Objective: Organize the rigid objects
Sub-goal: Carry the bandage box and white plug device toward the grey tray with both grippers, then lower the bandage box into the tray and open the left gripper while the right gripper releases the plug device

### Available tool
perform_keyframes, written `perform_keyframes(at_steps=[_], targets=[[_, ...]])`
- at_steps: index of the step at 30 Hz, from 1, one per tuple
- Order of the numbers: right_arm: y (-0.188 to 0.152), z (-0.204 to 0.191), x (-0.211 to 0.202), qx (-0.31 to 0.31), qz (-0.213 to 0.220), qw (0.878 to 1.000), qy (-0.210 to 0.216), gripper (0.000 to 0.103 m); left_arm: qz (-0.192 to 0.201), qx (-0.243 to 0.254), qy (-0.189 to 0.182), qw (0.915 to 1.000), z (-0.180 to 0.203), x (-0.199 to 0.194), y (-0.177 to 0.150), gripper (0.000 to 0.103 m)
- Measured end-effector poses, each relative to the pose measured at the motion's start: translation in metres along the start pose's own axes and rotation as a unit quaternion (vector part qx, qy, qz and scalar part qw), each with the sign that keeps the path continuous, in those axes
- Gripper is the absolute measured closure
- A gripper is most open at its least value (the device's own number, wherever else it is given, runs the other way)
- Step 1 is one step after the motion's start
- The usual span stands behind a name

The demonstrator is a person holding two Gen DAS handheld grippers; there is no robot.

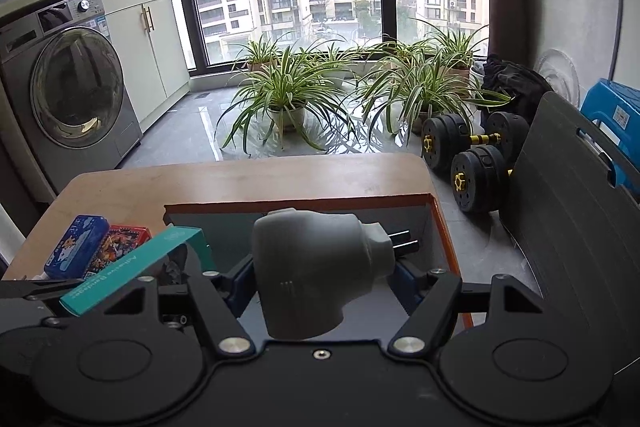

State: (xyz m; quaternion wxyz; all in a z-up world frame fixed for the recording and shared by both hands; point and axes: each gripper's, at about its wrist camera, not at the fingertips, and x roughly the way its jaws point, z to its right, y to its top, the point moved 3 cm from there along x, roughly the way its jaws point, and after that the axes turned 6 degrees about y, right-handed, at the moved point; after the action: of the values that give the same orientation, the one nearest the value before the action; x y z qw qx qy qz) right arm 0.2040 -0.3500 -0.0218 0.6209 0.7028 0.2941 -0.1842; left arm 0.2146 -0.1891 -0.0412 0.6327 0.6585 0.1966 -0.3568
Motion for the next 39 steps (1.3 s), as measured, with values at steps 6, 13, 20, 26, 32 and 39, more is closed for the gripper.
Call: perform_keyframes(at_steps=[6, 13, 20, 26, 32, 39], targets=[[0.002, 0.001, -0.003, 0.005, 0.012, 1.000, 0.000, 0.017, -0.001, -0.003, -0.002, 1.0000, 0.001, 0.003, 0.001, 0.071], [0.006, 0.007, -0.015, 0.010, 0.039, 0.999, -0.013, 0.017, 0.002, -0.014, -0.031, 0.9994, 0.002, 0.003, 0.002, 0.042], [0.008, 0.010, -0.028, 0.017, 0.060, 0.998, -0.014, 0.016, 0.019, -0.019, -0.017, 0.9995, -0.001, -0.015, 0.006, 0.023], [0.005, 0.004, -0.042, 0.010, 0.077, 0.997, -0.008, 0.013, 0.033, -0.014, 0.012, 0.9993, -0.008, -0.039, 0.005, 0.011], [-0.010, -0.010, -0.057, -0.010, 0.078, 0.997, -0.010, 0.010, 0.022, -0.027, 0.032, 0.9989, -0.026, -0.057, -0.010, 0.009], [-0.027, -0.041, -0.076, -0.003, 0.071, 0.997, 0.008, 0.007, 0.021, -0.045, 0.029, 0.9984, -0.049, -0.078, -0.025, 0.009]])
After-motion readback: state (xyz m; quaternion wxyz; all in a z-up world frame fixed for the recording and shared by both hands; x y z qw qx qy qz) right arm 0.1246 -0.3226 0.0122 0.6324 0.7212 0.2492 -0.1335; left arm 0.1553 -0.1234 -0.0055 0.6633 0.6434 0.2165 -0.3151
